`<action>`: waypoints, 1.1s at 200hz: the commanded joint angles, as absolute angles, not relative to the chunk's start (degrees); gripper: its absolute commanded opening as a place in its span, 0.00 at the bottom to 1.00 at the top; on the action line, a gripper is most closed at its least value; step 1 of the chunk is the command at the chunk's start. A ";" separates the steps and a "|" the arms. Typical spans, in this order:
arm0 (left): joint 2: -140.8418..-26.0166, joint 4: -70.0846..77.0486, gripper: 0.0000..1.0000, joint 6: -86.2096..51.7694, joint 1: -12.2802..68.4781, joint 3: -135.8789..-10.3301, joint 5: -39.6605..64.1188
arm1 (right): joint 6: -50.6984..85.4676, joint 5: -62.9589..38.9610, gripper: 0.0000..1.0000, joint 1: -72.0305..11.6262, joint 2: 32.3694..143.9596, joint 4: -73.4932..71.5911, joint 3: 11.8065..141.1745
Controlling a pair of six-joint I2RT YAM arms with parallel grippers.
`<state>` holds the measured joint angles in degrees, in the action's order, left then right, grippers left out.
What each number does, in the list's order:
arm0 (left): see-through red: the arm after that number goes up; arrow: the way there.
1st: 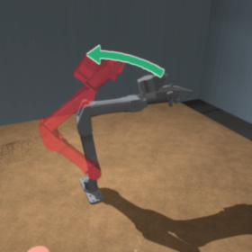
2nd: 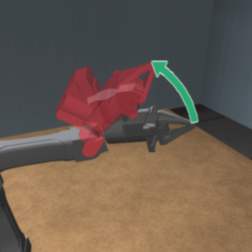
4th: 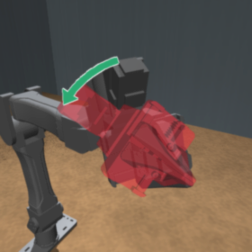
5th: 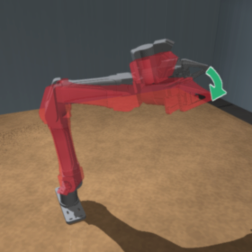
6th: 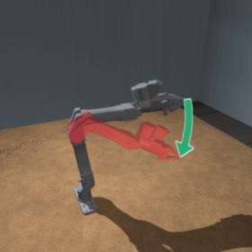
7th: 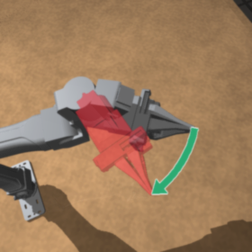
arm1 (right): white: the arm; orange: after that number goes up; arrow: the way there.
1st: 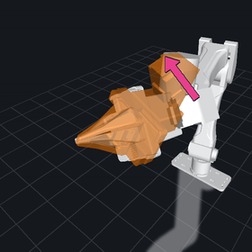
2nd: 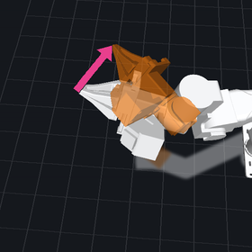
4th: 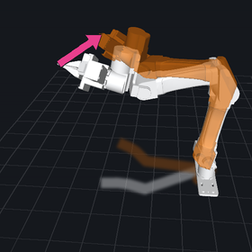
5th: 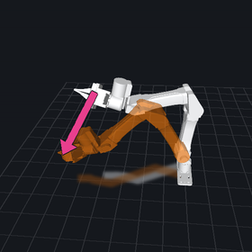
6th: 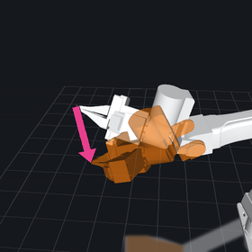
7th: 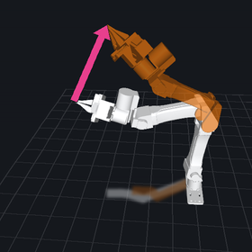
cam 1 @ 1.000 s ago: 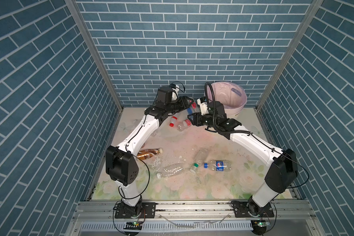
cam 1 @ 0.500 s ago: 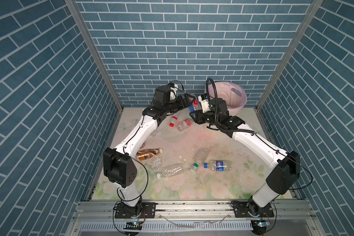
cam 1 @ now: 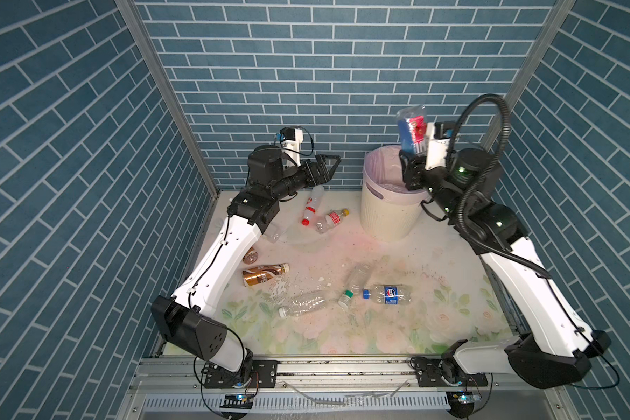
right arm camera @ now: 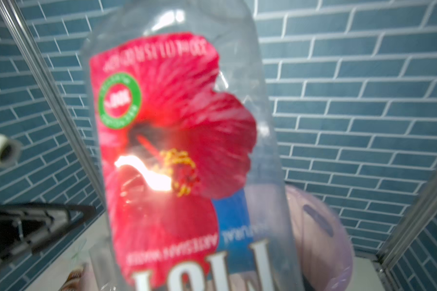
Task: Throw the plastic bottles in the bin
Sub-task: Throw the plastic bottle into the trash bin.
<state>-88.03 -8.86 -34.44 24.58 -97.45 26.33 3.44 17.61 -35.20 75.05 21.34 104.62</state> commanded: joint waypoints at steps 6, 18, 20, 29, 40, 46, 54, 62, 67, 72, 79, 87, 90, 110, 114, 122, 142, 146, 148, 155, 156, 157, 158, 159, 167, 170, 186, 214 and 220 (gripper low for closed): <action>-87.75 -9.07 0.99 -29.50 26.35 -96.79 25.25 | -2.50 24.53 0.30 -32.96 74.18 19.14 106.50; -88.14 -9.05 0.99 -29.53 26.54 -96.68 25.06 | -0.60 23.54 0.30 -30.13 75.94 20.54 106.99; -88.15 -9.10 0.99 -29.53 26.61 -96.68 25.05 | -0.13 23.16 0.30 -29.66 76.46 20.87 107.12; -88.34 -9.31 0.99 -29.70 26.62 -96.55 24.82 | 2.14 21.70 0.30 -27.28 78.94 22.71 107.72; -88.83 -10.29 0.99 -29.87 26.63 -96.55 23.88 | 4.07 20.41 0.30 -25.07 83.02 25.06 108.74; -89.09 -11.51 0.99 -29.96 26.63 -96.74 22.68 | 4.82 20.05 0.30 -24.33 85.68 26.62 109.53; -89.42 -12.96 0.99 -29.78 26.63 -97.15 21.91 | 5.90 20.04 0.33 -23.38 89.35 29.38 111.34; -89.64 -13.96 0.99 -29.25 26.61 -97.41 21.54 | 6.74 20.37 0.39 -22.64 93.13 32.65 113.62; -89.77 -14.64 0.99 -29.18 26.63 -97.46 21.26 | 6.84 20.68 0.43 -22.44 94.96 34.40 115.04; -89.86 -15.26 0.99 -29.14 26.63 -97.60 20.85 | 7.02 21.48 0.48 -22.41 96.42 35.84 116.21; -89.86 -16.00 0.99 -28.79 26.61 -97.65 20.49 | 7.43 22.36 0.56 -22.42 97.27 36.81 116.99; -90.02 -16.66 0.99 -28.10 26.63 -97.65 20.16 | 7.59 21.99 0.67 -22.39 96.63 35.65 116.21; -90.02 -17.03 0.99 -27.90 26.63 -97.65 19.93 | 7.50 21.71 0.71 -22.37 96.03 34.77 115.62; -90.25 -19.16 0.99 -26.77 26.61 -97.65 18.70 | 6.69 20.55 0.89 -22.41 92.79 31.37 113.95; -90.31 -19.59 0.99 -26.68 26.61 -97.73 18.46 | 6.46 20.36 0.91 -22.41 92.48 31.53 114.23; -90.59 -20.47 0.99 -26.43 26.59 -97.94 18.08 | 6.20 19.93 0.95 -22.50 91.96 31.87 114.90; -90.99 -21.68 0.99 -26.02 26.58 -98.00 17.70 | 6.06 18.66 0.99 -22.43 90.56 32.04 114.89; -91.09 -21.83 0.99 -26.02 26.58 -98.00 17.71 | 6.06 18.57 0.99 -22.46 90.37 32.06 114.82; -91.13 -21.92 0.99 -26.02 26.62 -98.00 17.74 | 6.06 18.51 0.99 -22.49 90.31 32.16 114.80; -91.27 -22.10 0.99 -25.93 26.63 -97.96 17.79 | 6.06 18.17 0.99 -22.58 89.96 32.16 114.79; -91.29 -22.12 0.99 -25.93 26.63 -97.98 17.82 | 6.06 18.14 0.99 -22.58 89.93 32.17 114.79; -91.31 -22.18 0.99 -25.93 26.63 -97.99 17.79 | 6.06 18.08 0.99 -22.59 89.92 32.17 114.74; -91.27 -22.21 0.99 -25.93 26.63 -97.99 17.77 | 6.11 18.00 0.99 -22.54 89.87 32.12 114.76; -91.25 -22.22 0.99 -25.93 26.63 -98.00 17.81 | 6.13 17.97 0.99 -22.57 89.80 32.15 114.77; -91.24 -22.62 0.99 -25.85 26.61 -98.00 17.77 | 6.23 17.61 0.99 -22.59 89.49 32.21 114.64; -91.39 -22.79 0.99 -25.74 26.62 -98.04 17.74 | 6.31 17.37 0.99 -22.61 89.35 32.25 114.65; -91.70 -24.74 0.99 -24.87 26.63 -98.86 17.01 | 6.58 16.70 0.99 -22.68 88.73 32.26 114.34; -92.17 -30.47 0.99 -22.13 26.14 -101.00 13.92 | 6.95 14.15 0.99 -23.66 87.03 31.21 112.42; -92.14 -31.66 0.99 -21.83 25.79 -101.22 13.27 | 6.86 13.47 0.99 -24.17 86.59 30.67 111.74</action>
<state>-91.66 -25.69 -24.88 26.50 -98.87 16.51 6.15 16.80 -22.76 87.74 32.01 113.38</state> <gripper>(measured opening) 0.994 0.991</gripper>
